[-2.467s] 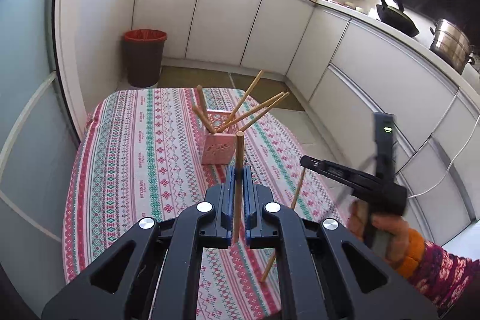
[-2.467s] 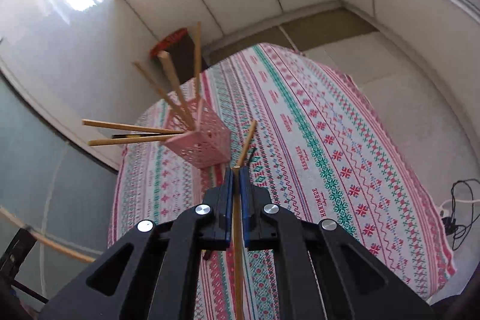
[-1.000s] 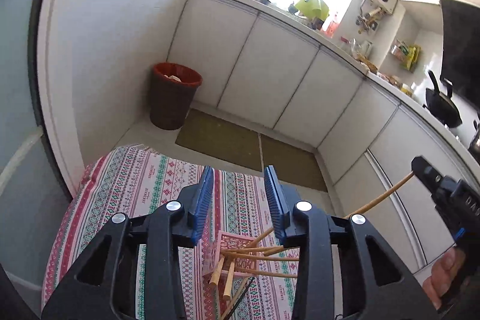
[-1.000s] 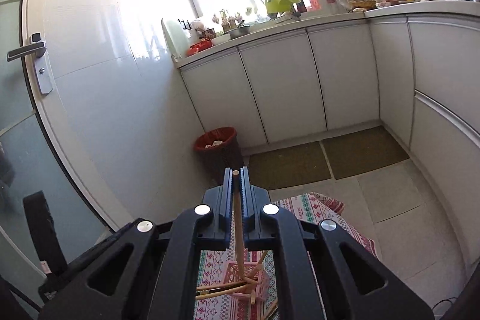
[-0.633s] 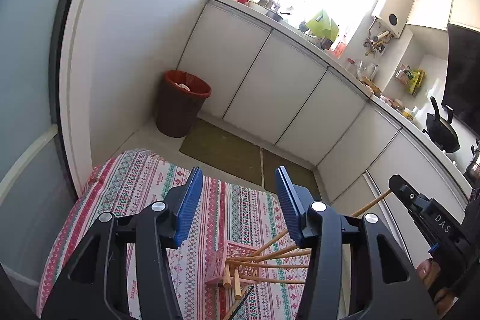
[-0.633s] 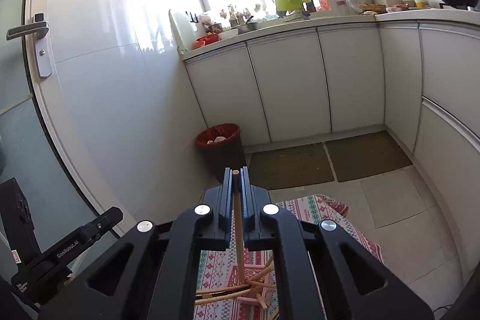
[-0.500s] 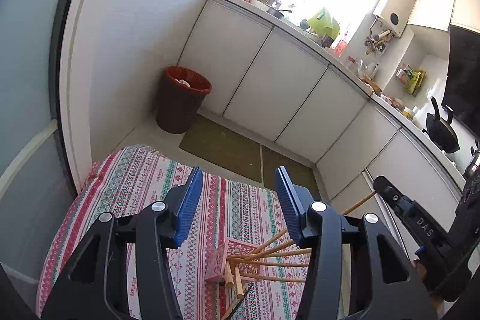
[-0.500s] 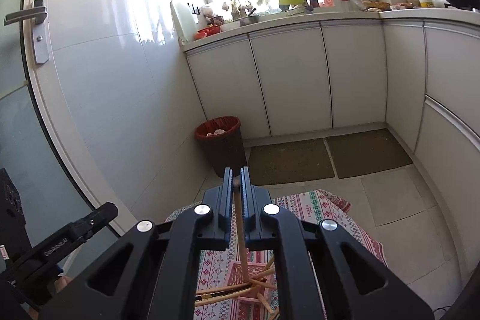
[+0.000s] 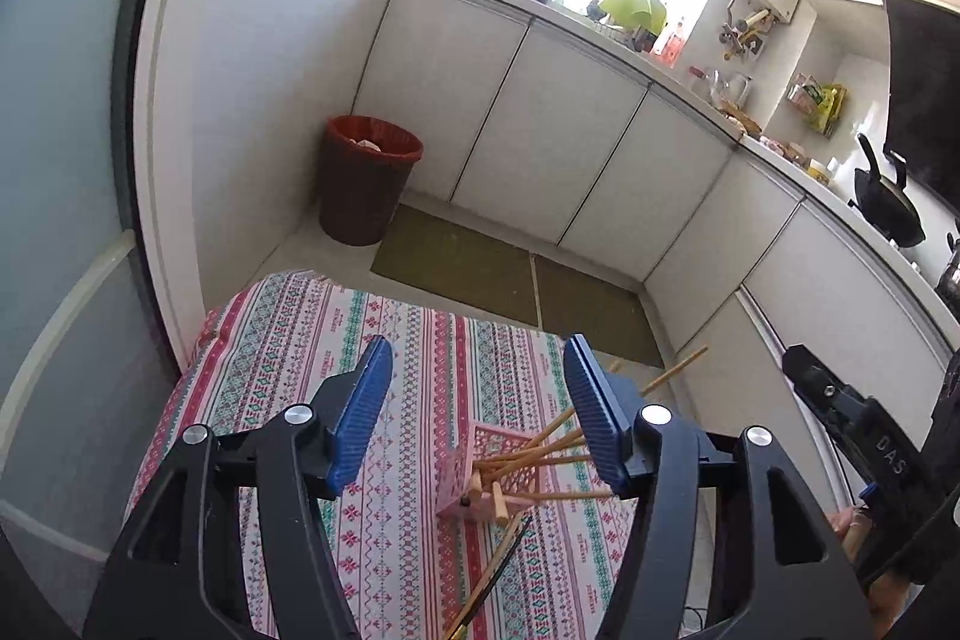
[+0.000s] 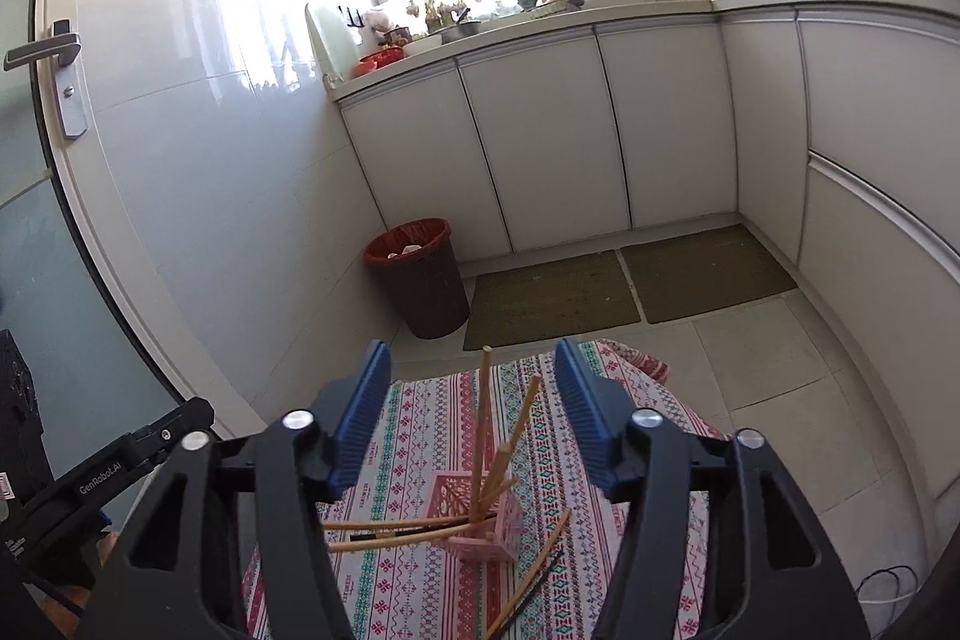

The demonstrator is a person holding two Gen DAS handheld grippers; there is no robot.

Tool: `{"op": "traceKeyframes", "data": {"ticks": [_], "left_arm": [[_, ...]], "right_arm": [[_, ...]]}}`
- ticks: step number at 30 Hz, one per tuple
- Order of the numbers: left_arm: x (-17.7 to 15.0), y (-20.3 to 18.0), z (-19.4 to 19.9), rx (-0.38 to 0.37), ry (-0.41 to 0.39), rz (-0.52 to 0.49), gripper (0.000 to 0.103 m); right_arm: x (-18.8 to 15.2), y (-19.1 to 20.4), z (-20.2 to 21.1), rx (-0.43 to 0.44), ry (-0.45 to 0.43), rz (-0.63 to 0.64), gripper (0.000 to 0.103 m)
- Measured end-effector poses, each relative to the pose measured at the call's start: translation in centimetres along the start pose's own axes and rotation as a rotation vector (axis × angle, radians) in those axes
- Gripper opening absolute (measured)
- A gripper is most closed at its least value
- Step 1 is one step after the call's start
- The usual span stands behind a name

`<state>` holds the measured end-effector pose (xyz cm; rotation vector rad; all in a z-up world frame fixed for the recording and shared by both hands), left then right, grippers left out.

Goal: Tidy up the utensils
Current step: 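Open the left gripper over the basket while the right gripper also opens, then move both grippers back to the last chopsticks on the cloth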

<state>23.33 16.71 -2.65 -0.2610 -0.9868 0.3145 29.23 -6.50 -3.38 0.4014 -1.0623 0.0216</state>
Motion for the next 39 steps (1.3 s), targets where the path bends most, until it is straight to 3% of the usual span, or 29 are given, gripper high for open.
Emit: {"op": "traceKeyframes", "data": {"ticks": [1,2,4,9,13,16,17,18,20,24,32,34,37,39], "left_arm": [[-0.7,0.3,0.0,0.012,0.015,0.000,0.070],[-1.6,0.6,0.0,0.024,0.034,0.002,0.075],[-3.6,1.3,-0.5,0.042,0.088,-0.006,0.076],[-11.7,2.3,-4.0,0.071,0.359,-0.073,0.081],[-19.0,1.0,-7.7,0.109,0.573,-0.275,0.082],[-21.7,0.7,-9.5,0.156,0.594,-0.354,0.077],[-22.4,0.8,-10.2,0.168,0.611,-0.371,0.065],[-22.9,0.8,-10.8,0.178,0.633,-0.378,0.060],[-23.0,0.6,-11.3,0.177,0.642,-0.374,0.054],[-22.8,0.2,-11.4,0.166,0.629,-0.371,0.053],[-23.5,1.0,-12.8,0.205,0.648,-0.367,0.055],[-23.4,0.9,-12.6,0.197,0.643,-0.369,0.055],[-22.8,0.2,-12.1,0.164,0.634,-0.368,0.055],[-22.1,-0.4,-11.1,0.133,0.611,-0.364,0.055]], "right_arm": [[-0.7,-0.7,0.8,-0.005,-0.003,-0.020,0.078],[-1.3,-1.3,1.4,-0.009,-0.004,-0.040,0.082],[-3.3,-2.9,2.7,-0.015,0.014,-0.074,0.091],[-9.5,-6.6,3.5,-0.075,0.140,-0.068,0.094],[-15.8,-11.1,2.8,-0.182,0.281,-0.064,0.094],[-19.7,-15.0,2.1,-0.213,0.371,-0.165,0.094],[-20.7,-16.3,1.8,-0.232,0.402,-0.209,0.094],[-21.3,-17.3,1.6,-0.252,0.446,-0.257,0.094],[-20.9,-18.1,1.4,-0.171,0.457,-0.346,0.094],[-19.5,-18.5,3.0,-0.215,0.339,-0.307,0.094],[-19.5,-19.2,2.6,-0.165,0.368,-0.389,0.094],[-20.0,-19.3,2.2,-0.114,0.404,-0.443,0.094],[-21.8,-20.4,0.2,0.030,0.499,-0.726,0.094],[-23.3,-21.3,-1.3,0.095,0.512,-0.964,0.094]]}}
Point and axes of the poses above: each gripper's, at about its wrist camera, not at the fingertips, and z roughly against the way its jaws point, y to its left, x to its top, the point moved 3 cm from there along -z, roughly the way its jaws point, and after that the axes turned 1 degree about -y, right-handed, at the moved point
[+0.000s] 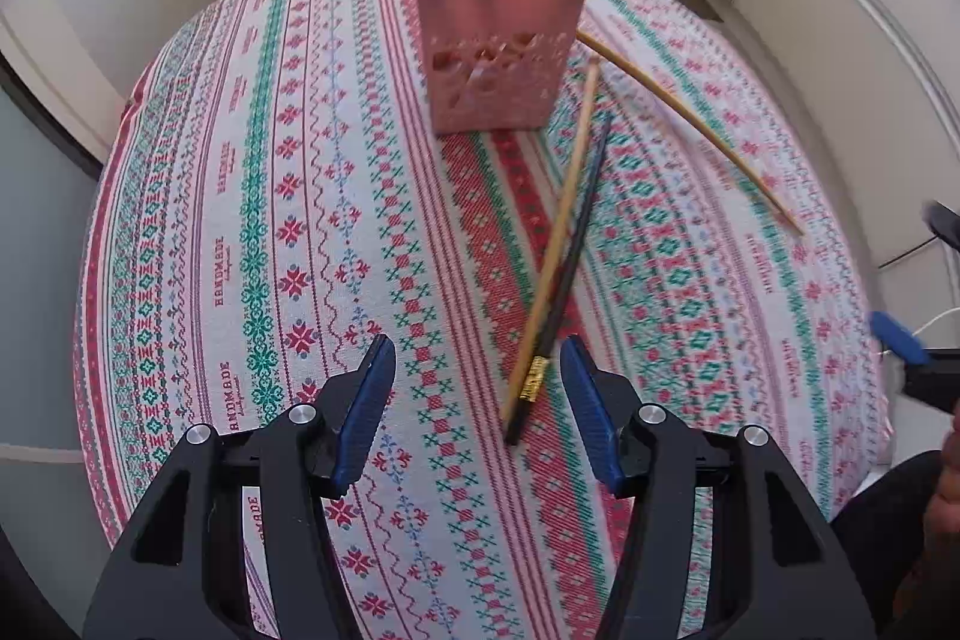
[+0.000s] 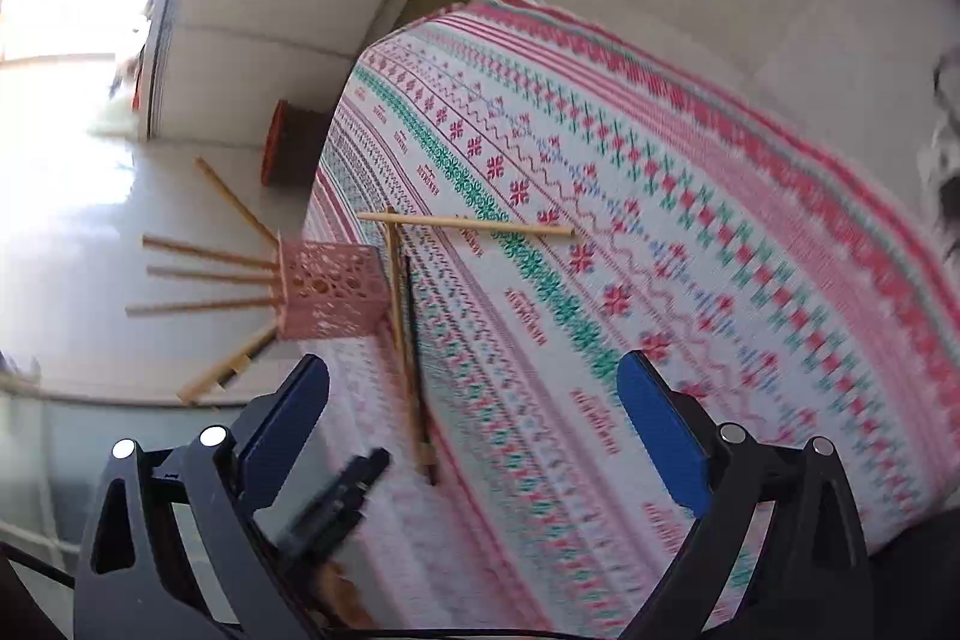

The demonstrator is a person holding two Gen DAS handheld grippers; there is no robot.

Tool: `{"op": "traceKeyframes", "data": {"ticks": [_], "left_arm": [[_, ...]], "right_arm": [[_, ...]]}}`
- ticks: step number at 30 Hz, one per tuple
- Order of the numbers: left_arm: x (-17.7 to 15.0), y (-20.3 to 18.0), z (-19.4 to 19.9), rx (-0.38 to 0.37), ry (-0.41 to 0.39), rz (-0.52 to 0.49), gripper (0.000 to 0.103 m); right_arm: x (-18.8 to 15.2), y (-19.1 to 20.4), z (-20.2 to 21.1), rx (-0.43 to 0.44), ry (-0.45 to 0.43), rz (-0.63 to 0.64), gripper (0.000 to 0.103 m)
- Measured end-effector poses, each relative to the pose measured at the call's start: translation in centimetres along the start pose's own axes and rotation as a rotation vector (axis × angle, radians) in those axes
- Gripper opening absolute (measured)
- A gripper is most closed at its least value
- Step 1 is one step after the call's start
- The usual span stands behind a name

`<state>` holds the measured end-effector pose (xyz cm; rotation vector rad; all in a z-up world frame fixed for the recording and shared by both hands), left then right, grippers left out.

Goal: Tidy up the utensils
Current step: 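Move both grippers back to the last chopsticks on the cloth, then close the right gripper on a plain chopstick and lift it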

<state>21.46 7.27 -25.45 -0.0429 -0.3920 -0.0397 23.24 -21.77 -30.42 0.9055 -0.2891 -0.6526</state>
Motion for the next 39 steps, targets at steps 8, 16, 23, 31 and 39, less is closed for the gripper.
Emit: {"op": "traceKeyframes", "data": {"ticks": [8,16,23,31,39], "left_arm": [[-1.2,-0.9,4.5,-0.081,-0.088,0.014,0.063],[-0.1,0.1,5.2,-0.139,-0.107,0.056,0.065],[0.4,0.9,5.6,-0.150,-0.114,0.084,0.068],[0.5,0.8,5.3,-0.149,-0.100,0.083,0.068],[0.3,0.7,5.2,-0.126,-0.084,0.077,0.068]], "right_arm": [[3.2,2.1,-3.8,-0.123,-0.072,-0.055,0.094],[6.8,8.1,-8.4,-0.600,-0.011,0.557,0.076],[6.1,9.7,-12.7,-0.669,0.247,0.976,0.075],[4.8,5.8,-12.1,-0.671,0.239,1.009,0.065],[3.7,2.8,-8.3,-0.635,0.094,1.015,0.012]]}}
Point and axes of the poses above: each gripper's, at about its wrist camera, not at the fingertips, and z roughly against the way its jaws point, y to its left, x to its top, the point moved 3 cm from there along -z, roughly the way its jaws point, and after that the axes turned 1 degree about -y, right-handed, at the moved point
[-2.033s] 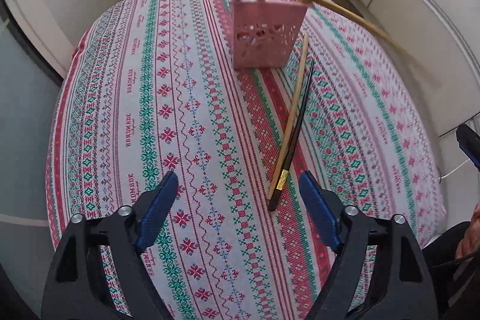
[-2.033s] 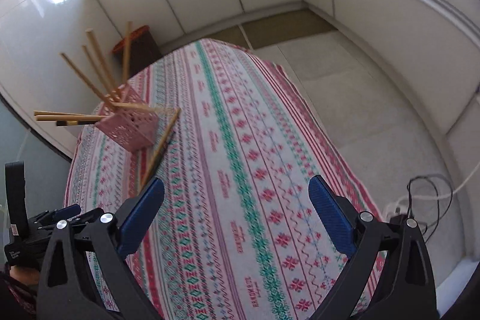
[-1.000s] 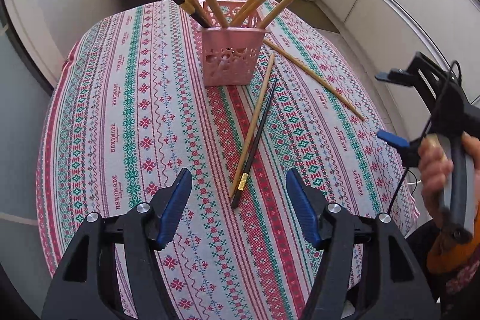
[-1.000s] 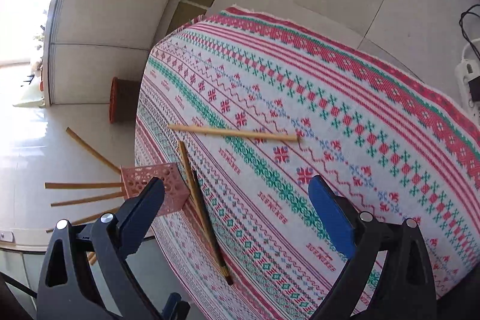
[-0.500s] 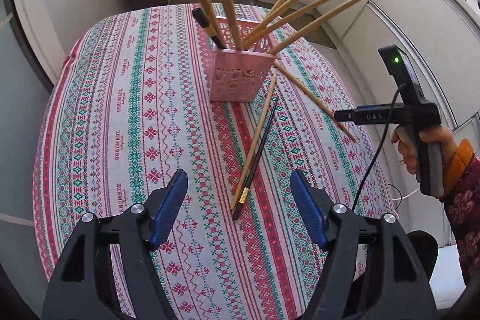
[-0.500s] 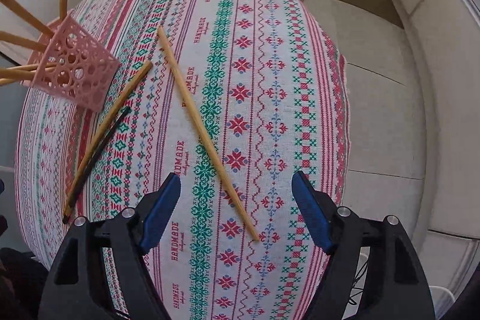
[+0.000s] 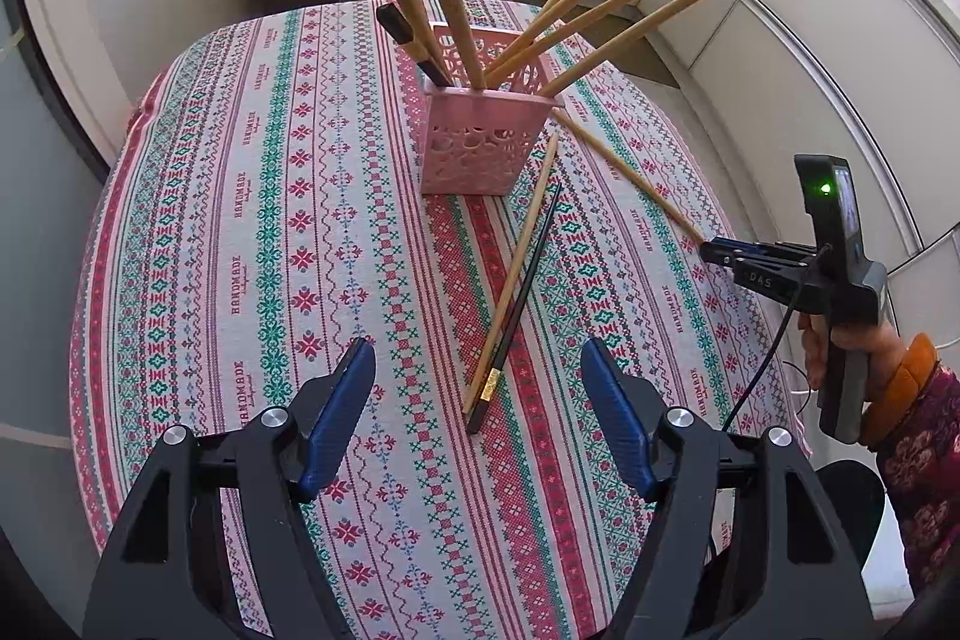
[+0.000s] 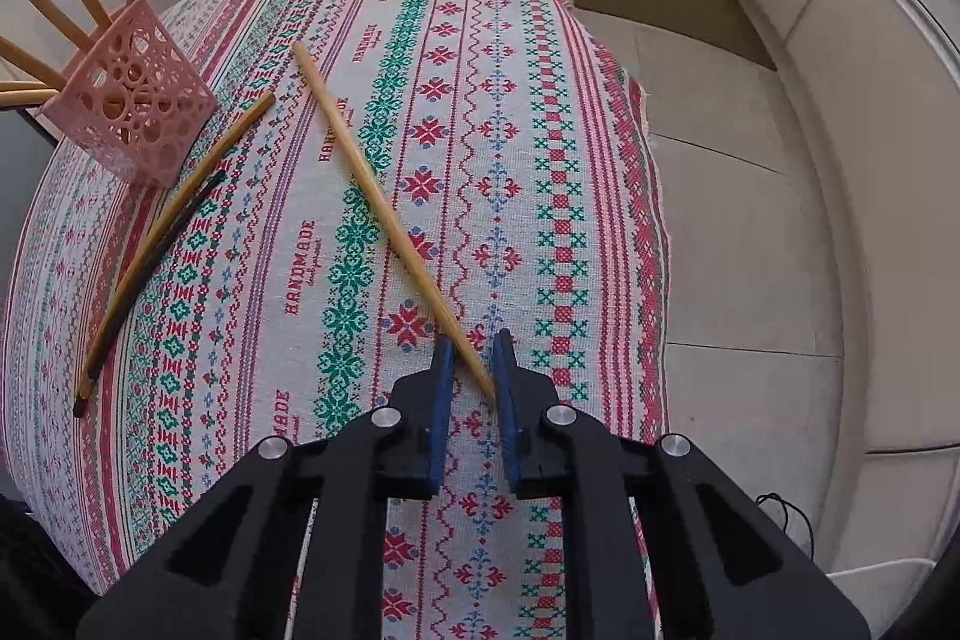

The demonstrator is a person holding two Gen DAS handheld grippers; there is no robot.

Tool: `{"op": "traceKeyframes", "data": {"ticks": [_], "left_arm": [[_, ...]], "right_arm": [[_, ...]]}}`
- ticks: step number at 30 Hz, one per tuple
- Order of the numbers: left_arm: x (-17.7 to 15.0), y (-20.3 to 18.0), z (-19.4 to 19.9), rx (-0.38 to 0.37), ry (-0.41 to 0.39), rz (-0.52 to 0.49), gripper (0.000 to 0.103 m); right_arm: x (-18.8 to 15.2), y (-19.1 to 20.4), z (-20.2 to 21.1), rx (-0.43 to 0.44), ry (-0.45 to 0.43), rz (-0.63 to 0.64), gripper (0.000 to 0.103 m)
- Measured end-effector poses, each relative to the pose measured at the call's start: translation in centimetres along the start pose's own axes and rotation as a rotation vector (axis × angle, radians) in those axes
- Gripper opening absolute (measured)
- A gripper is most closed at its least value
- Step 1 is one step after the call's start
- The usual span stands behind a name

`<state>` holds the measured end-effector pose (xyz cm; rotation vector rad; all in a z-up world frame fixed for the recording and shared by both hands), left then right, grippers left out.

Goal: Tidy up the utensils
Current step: 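Close the right gripper on a plain chopstick and lift it, then carry the chopstick over the basket and open the right gripper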

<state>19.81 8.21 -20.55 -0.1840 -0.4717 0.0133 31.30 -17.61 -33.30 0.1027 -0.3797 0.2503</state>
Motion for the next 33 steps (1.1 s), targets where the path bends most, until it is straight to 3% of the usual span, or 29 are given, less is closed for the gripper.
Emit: {"op": "traceKeyframes", "data": {"ticks": [6,12,18,28,33], "left_arm": [[-0.1,0.7,0.1,0.021,0.008,0.018,0.069],[0.1,1.2,0.9,0.009,-0.015,0.032,0.069],[0.4,1.1,1.4,-0.006,-0.031,0.034,0.069],[0.8,1.9,2.2,-0.008,-0.046,0.060,0.069],[1.0,2.4,2.6,-0.011,-0.060,0.078,0.069]], "right_arm": [[-0.8,1.8,2.5,-0.069,-0.010,0.004,0.005],[-0.2,2.1,10.4,-0.019,-0.157,-0.051,0.005],[2.7,3.3,16.3,-0.006,-0.302,-0.052,0.005],[3.3,5.8,20.6,0.018,-0.401,-0.009,0.005],[3.3,7.6,24.1,0.076,-0.454,0.013,0.005]]}}
Point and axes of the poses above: each gripper's, at about its wrist camera, not at the fingertips, and z roughly against the way its jaws point, y to its left, x to its top, the point moved 3 cm from there along -z, roughly the way its jaws point, and after that the axes turned 1 degree about -y, right-handed, at the moved point
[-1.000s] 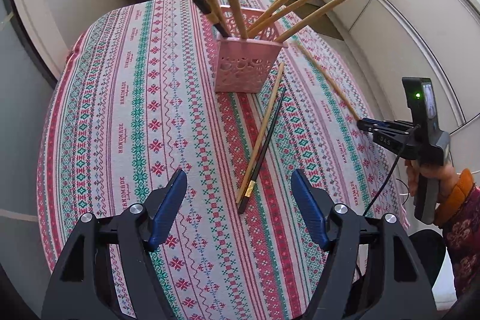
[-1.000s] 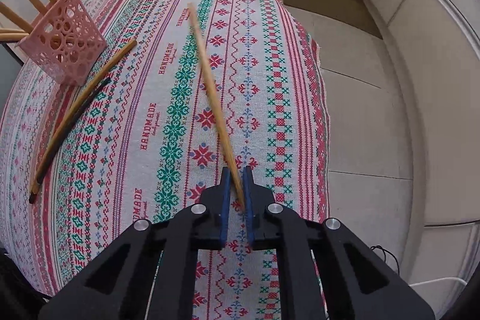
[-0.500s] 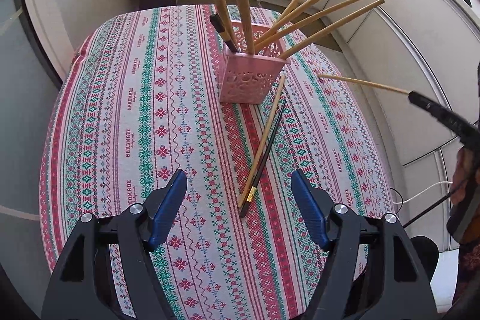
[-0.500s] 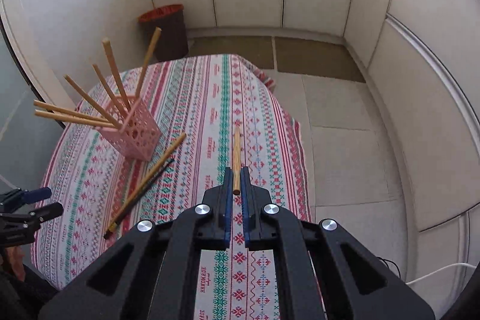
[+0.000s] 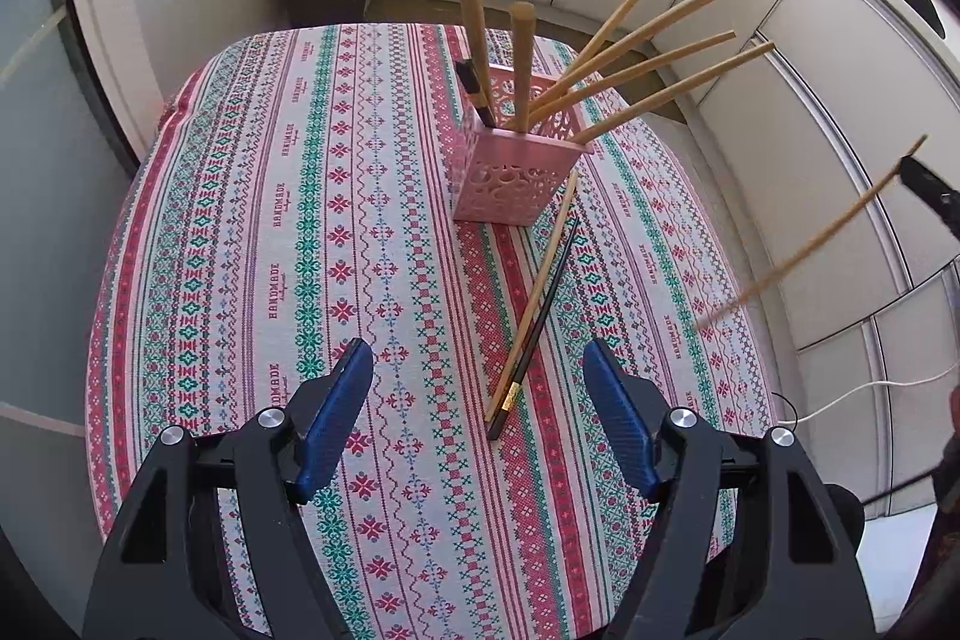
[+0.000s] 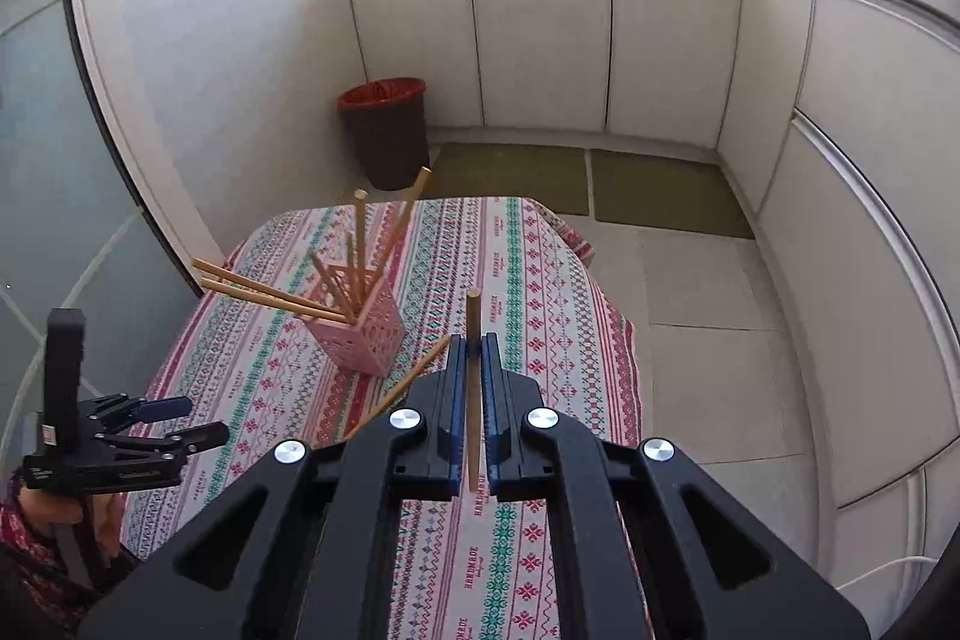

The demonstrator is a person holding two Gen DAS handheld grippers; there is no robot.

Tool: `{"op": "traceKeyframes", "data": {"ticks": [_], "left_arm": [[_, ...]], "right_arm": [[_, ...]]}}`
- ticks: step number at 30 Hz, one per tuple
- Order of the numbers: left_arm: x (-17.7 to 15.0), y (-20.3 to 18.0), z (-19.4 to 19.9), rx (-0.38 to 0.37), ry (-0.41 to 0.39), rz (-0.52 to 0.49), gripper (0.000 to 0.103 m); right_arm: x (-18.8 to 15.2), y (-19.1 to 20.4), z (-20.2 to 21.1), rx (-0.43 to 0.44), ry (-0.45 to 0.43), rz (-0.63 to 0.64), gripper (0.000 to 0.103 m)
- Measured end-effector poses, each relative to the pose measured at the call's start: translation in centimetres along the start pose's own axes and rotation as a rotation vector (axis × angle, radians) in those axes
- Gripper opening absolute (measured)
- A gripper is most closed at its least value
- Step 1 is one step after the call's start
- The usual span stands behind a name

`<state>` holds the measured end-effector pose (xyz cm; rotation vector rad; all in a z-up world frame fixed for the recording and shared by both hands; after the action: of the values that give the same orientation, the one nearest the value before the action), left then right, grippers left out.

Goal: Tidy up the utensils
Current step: 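Carry the chopstick over the basket and open the right gripper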

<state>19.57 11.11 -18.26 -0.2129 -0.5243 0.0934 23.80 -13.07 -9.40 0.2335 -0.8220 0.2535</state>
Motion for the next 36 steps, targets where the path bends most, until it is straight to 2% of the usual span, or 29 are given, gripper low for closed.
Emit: {"op": "traceKeyframes", "data": {"ticks": [6,11,13,15,18,20,24,31,34,36], "left_arm": [[0.5,1.1,0.8,0.000,-0.018,0.041,0.070],[0.7,1.5,1.1,-0.003,-0.032,0.063,0.071],[0.7,1.5,0.8,0.002,-0.024,0.067,0.071],[0.7,1.5,0.6,0.003,-0.018,0.066,0.071],[0.7,1.5,0.4,0.002,-0.013,0.067,0.071],[0.7,1.8,0.1,0.001,-0.007,0.073,0.071],[0.9,2.4,-0.2,-0.003,0.002,0.093,0.071],[1.1,3.2,-0.6,-0.017,0.015,0.115,0.071],[1.2,3.4,-0.5,-0.020,0.016,0.121,0.071],[1.2,3.5,-0.4,-0.020,0.014,0.121,0.071]], "right_arm": [[3.9,2.3,5.5,0.115,-0.083,-0.009,0.005],[8.7,3.5,9.9,0.226,-0.177,-0.064,0.005],[10.9,4.0,10.9,0.256,-0.226,-0.090,0.005],[12.9,4.7,11.2,0.240,-0.279,-0.089,0.005],[15.4,5.9,9.7,0.240,-0.299,-0.093,0.005],[16.6,7.0,8.1,0.199,-0.313,-0.067,0.005],[17.8,8.6,4.2,0.186,-0.281,-0.048,0.005],[17.5,10.2,-2.7,0.141,-0.232,-0.025,0.005],[16.3,10.5,-6.0,0.120,-0.202,-0.028,0.005],[15.3,10.3,-8.3,0.136,-0.177,-0.044,0.005]]}}
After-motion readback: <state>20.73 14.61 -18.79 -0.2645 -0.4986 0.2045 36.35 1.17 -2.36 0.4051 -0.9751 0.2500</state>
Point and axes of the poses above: each gripper's, at about its wrist camera, not at the fingertips, and z roughly against the way its jaws point, y to its left, x to its top, the point moved 3 cm from there along -z, roughly the way its jaws point, and after that the axes turned 1 degree about -y, right-handed, at the moved point
